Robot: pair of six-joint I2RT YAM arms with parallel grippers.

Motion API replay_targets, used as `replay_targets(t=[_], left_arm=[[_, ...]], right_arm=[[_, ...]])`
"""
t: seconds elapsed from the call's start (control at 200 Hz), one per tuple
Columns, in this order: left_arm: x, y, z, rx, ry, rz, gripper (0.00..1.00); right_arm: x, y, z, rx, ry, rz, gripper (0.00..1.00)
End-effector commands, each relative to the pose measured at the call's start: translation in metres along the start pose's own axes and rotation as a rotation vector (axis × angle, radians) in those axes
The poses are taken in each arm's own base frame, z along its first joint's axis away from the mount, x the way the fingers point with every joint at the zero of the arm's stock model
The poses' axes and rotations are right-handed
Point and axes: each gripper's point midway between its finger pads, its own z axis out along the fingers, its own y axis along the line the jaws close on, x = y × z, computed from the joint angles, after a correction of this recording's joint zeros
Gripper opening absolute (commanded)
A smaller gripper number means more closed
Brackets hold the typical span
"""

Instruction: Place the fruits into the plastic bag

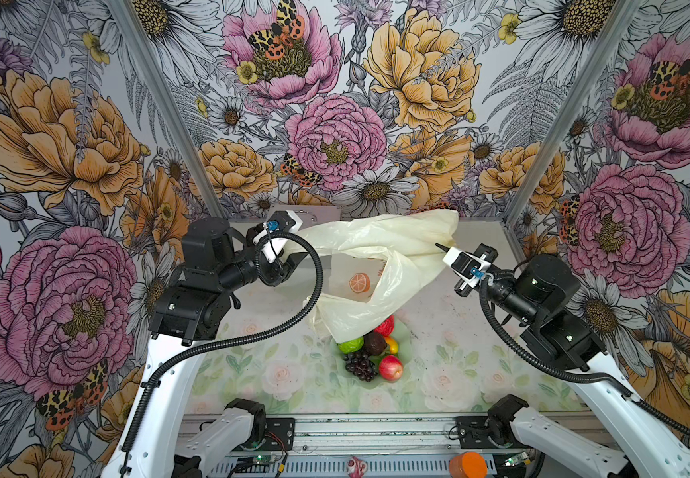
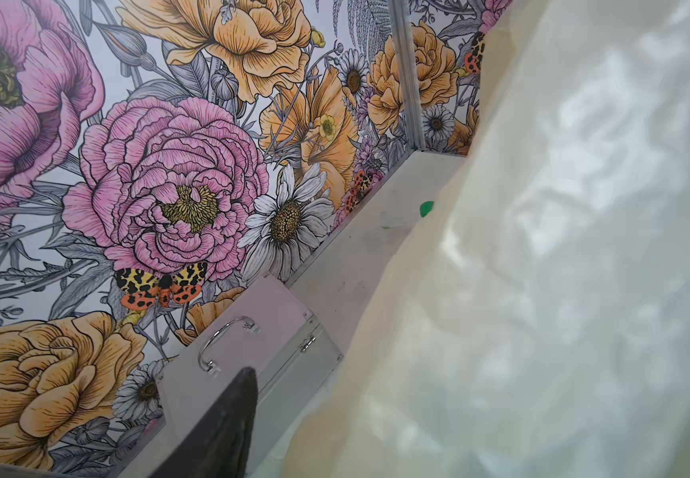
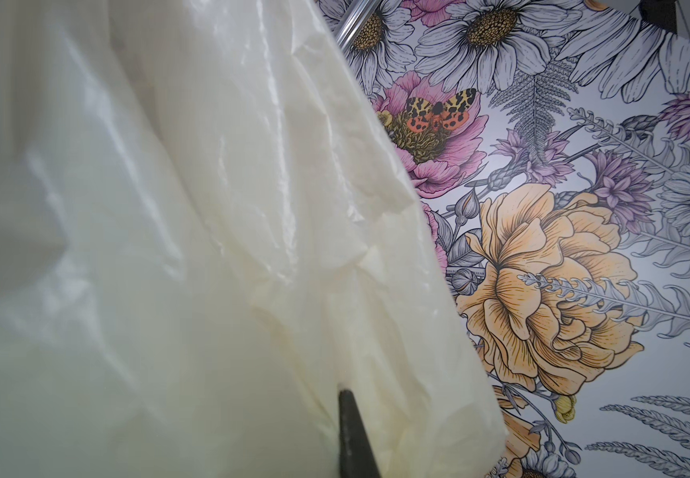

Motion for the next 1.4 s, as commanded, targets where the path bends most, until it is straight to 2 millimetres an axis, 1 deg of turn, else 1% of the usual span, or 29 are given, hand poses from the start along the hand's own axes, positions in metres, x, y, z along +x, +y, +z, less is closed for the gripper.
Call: replay_targets(t=[0.0, 0.03, 0.055, 0.2, 0.225, 0.295, 0.34, 0.395, 0.445, 0.545, 0.665, 0.69, 0.79, 0.865, 0.961, 1.041, 1.106, 1.196, 1.266, 1.326, 1.376, 1.396], left_arm=[[-0.009, -0.007, -0.001, 0.047, -0.017, 0.009, 0.21], [-0.011, -0.007, -0.001, 0.047, -0.019, 0.006, 0.08], [-0.012, -0.006, -0.001, 0.045, -0.021, 0.001, 0.0], [-0.022, -0.004, -0.004, 0.039, -0.038, -0.035, 0.0], [-0.024, -0.003, -0.004, 0.034, -0.039, -0.049, 0.0], [-0.027, 0.002, -0.005, 0.006, -0.037, -0.106, 0.0], [-0.026, 0.006, -0.004, -0.013, -0.029, -0.152, 0.0], [-0.027, 0.013, -0.004, -0.046, -0.022, -0.219, 0.0], [-0.025, 0.019, -0.002, -0.074, -0.009, -0.278, 0.0], [-0.024, 0.025, 0.004, -0.089, 0.015, -0.382, 0.0], [-0.02, 0.037, 0.012, -0.145, 0.06, -0.499, 0.0], [-0.02, 0.04, 0.014, -0.155, 0.065, -0.522, 0.0], [-0.022, 0.047, 0.019, -0.176, 0.075, -0.604, 0.0], [-0.025, 0.054, 0.021, -0.206, 0.079, -0.655, 0.0], [-0.03, 0.061, 0.022, -0.258, 0.077, -0.706, 0.0], [-0.033, 0.067, 0.022, -0.301, 0.074, -0.761, 0.0], [-0.035, 0.069, 0.023, -0.336, 0.082, -0.802, 0.0], [-0.04, 0.067, 0.027, -0.362, 0.097, -0.833, 0.0], [-0.045, 0.066, 0.029, -0.39, 0.113, -0.821, 0.0], [-0.05, 0.065, 0.032, -0.409, 0.132, -0.807, 0.0], [-0.053, 0.064, 0.034, -0.422, 0.144, -0.794, 0.0], [-0.057, 0.064, 0.035, -0.416, 0.14, -0.79, 0.0]], right_arm=[[-0.002, 0.002, -0.003, -0.005, -0.012, 0.025, 0.0], [0.0, 0.003, -0.003, -0.008, -0.008, 0.03, 0.0], [0.001, 0.003, -0.003, -0.007, -0.007, 0.031, 0.0], [0.008, 0.007, 0.0, -0.014, 0.01, 0.056, 0.0], [0.009, 0.007, 0.001, -0.013, 0.014, 0.068, 0.08], [0.014, 0.004, 0.003, 0.004, 0.034, 0.119, 0.37], [0.018, -0.001, 0.004, 0.028, 0.053, 0.162, 0.49], [0.023, -0.006, 0.004, 0.061, 0.076, 0.219, 0.57], [0.029, -0.013, 0.002, 0.108, 0.103, 0.28, 0.6], [0.047, -0.035, -0.005, 0.251, 0.167, 0.438, 0.71], [0.067, -0.058, -0.023, 0.434, 0.212, 0.627, 0.84], [0.074, -0.063, -0.029, 0.481, 0.224, 0.694, 0.87], [0.094, -0.075, -0.05, 0.593, 0.271, 0.884, 0.89], [0.108, -0.075, -0.059, 0.626, 0.33, 1.007, 0.89], [0.11, -0.069, -0.059, 0.575, 0.375, 1.118, 0.89], [0.11, -0.062, -0.053, 0.52, 0.412, 1.222, 0.88], [0.103, -0.055, -0.043, 0.435, 0.431, 1.321, 0.86], [0.085, -0.041, -0.025, 0.28, 0.412, 1.465, 0.78], [0.073, -0.031, -0.017, 0.204, 0.4, 1.563, 0.76], [0.059, -0.017, -0.009, 0.124, 0.402, 1.596, 0.77], [0.044, -0.005, -0.003, 0.058, 0.403, 1.583, 0.77], [0.04, -0.001, -0.001, 0.04, 0.404, 1.576, 0.77]])
